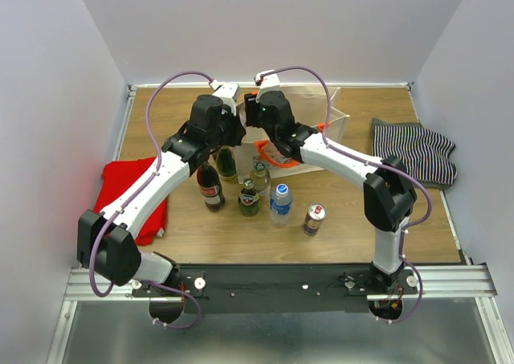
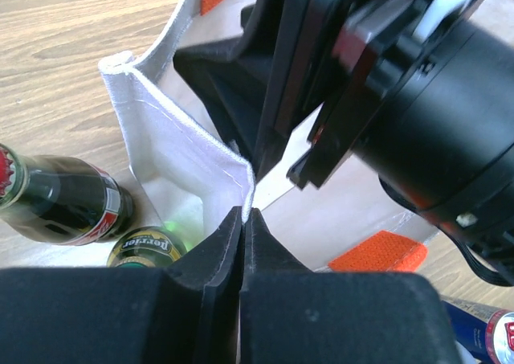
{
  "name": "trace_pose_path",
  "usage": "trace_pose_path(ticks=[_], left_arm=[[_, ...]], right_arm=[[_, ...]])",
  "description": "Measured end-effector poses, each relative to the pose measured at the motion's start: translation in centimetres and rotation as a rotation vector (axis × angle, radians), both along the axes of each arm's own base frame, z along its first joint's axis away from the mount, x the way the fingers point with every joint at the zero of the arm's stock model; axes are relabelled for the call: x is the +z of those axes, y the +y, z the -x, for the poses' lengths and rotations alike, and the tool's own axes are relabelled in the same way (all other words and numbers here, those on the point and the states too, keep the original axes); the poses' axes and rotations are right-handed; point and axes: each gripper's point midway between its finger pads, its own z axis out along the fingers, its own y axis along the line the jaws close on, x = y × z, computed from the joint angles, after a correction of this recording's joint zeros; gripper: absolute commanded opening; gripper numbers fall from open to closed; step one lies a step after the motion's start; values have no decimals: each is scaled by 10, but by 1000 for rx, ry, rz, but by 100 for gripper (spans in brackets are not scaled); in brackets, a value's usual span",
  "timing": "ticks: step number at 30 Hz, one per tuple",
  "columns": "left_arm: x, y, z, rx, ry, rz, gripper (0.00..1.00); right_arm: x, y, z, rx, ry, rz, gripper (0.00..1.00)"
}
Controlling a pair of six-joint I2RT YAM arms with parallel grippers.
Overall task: Place the beverage into the canvas bag
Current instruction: Place the drink in the canvas bag.
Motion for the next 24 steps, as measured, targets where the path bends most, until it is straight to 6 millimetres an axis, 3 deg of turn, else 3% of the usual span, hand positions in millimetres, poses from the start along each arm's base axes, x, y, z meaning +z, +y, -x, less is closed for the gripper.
trace_pose_path(ticks=[6, 16, 20, 24], left_arm=[[0, 1, 0, 4, 1, -3, 16], [-5, 2, 1, 6, 14, -12, 31], [-6, 2, 1, 7, 19, -14, 35], [-7, 3, 2, 7, 24, -17, 40]], right_arm=[[3, -4, -3, -25, -9, 0, 70], [15, -8, -2, -38, -27, -12, 70], [47, -14, 4, -43, -67, -51, 70], [92, -28, 17, -47, -120, -104, 71]])
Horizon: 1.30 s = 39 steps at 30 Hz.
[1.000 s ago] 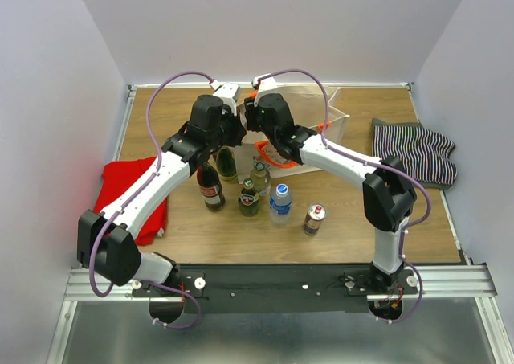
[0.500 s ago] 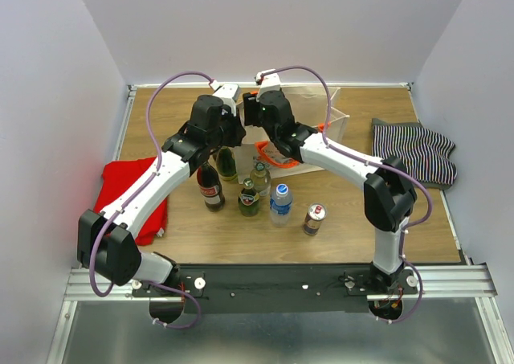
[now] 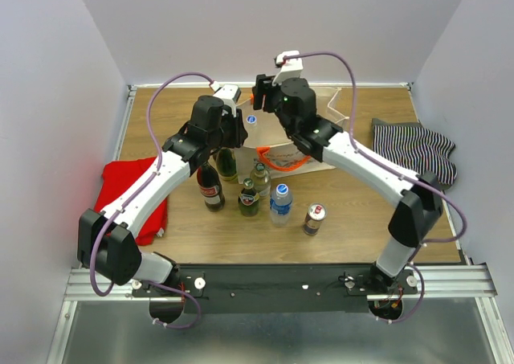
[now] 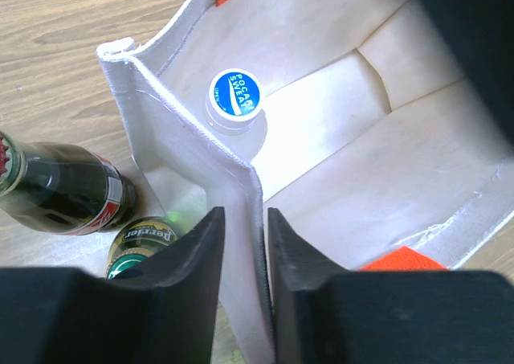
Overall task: Place the beverage into the canvas bag
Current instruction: Place the drink in the canvas bag, then pick up the drink from the center of the board.
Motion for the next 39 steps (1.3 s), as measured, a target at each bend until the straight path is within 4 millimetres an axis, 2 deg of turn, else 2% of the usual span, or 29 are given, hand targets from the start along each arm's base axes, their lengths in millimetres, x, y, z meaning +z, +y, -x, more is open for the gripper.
trace_pose_path(ticks=[4, 7, 15, 21, 27, 30, 39], left_arm=[[-1, 1, 1, 2, 5, -3, 46], [-1, 1, 1, 3, 5, -4, 50], [-3, 1, 1, 3, 9, -5, 62], [-4, 1, 2, 3, 10, -6, 67], [0, 2, 3, 3, 0, -1, 69], [0, 2, 3, 3, 0, 0, 69], [2, 2, 3, 3, -4, 2, 72]], right_arm=[[33, -18, 18, -1, -12, -17, 71], [50, -31, 33, -1, 0, -15, 73], [60, -61, 68, 10, 66, 18, 73], [42, -78, 88, 17, 126, 68, 73], [18, -80, 102, 61, 197, 112, 73], [6, -76, 116, 108, 233, 148, 73], [-25, -49, 173, 247, 306, 272, 73]])
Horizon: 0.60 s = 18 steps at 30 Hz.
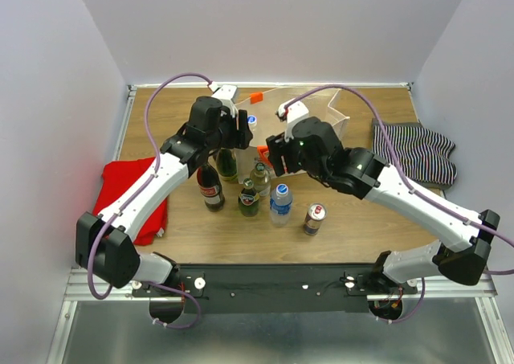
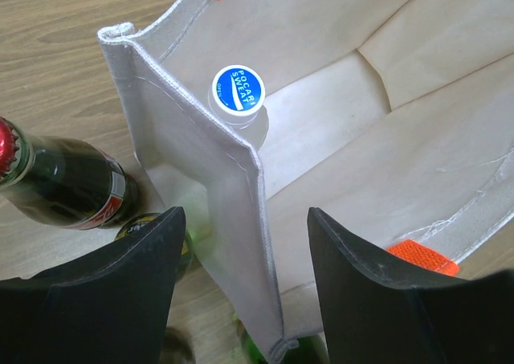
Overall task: Place the beverage into the canvas bag
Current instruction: Pick up the drink from the center of the board.
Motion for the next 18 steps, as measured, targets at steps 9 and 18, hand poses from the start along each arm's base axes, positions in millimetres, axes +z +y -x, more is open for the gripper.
trace_pose_path(ticks=[9, 18], left_arm=[[15, 1, 1, 2, -39, 25, 73], [18, -2, 0, 10, -43, 49, 73]], right_arm=[[-35, 5, 36, 32, 77, 89, 73], [-44, 5, 50, 4, 101, 92, 73]])
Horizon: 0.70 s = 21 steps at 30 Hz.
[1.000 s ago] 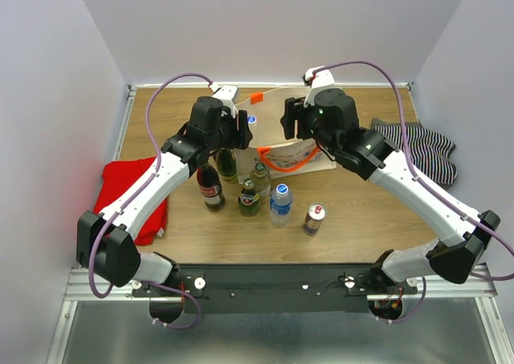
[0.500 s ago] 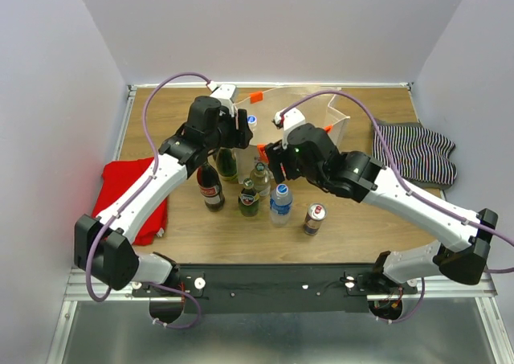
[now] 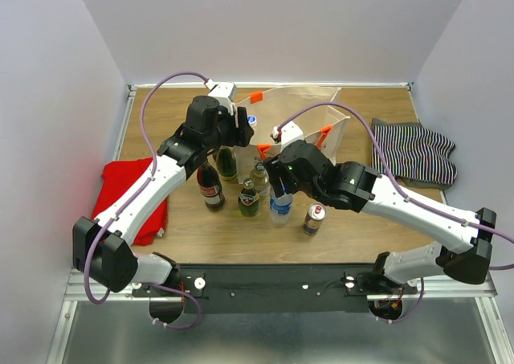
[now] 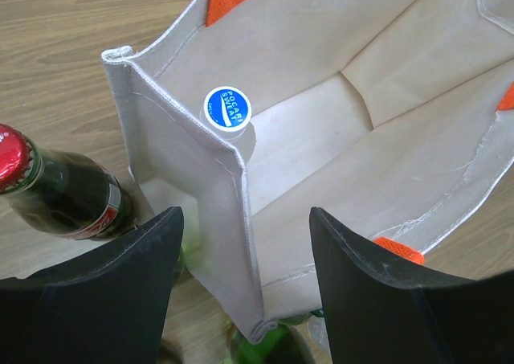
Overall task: Place the beverage into the canvas bag
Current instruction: Pick up the drink from the center of the board.
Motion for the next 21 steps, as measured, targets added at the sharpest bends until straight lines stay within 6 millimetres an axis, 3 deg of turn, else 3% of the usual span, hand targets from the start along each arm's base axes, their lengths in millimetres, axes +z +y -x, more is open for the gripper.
trace_pose_path(ticks=[13, 21], left_arm=[[11, 0, 4, 4, -24, 28, 73], [11, 1, 4, 5, -24, 28, 73]], right_arm=[[-41, -13, 11, -59, 79, 12, 72], [-40, -8, 11, -70, 89, -29, 70]])
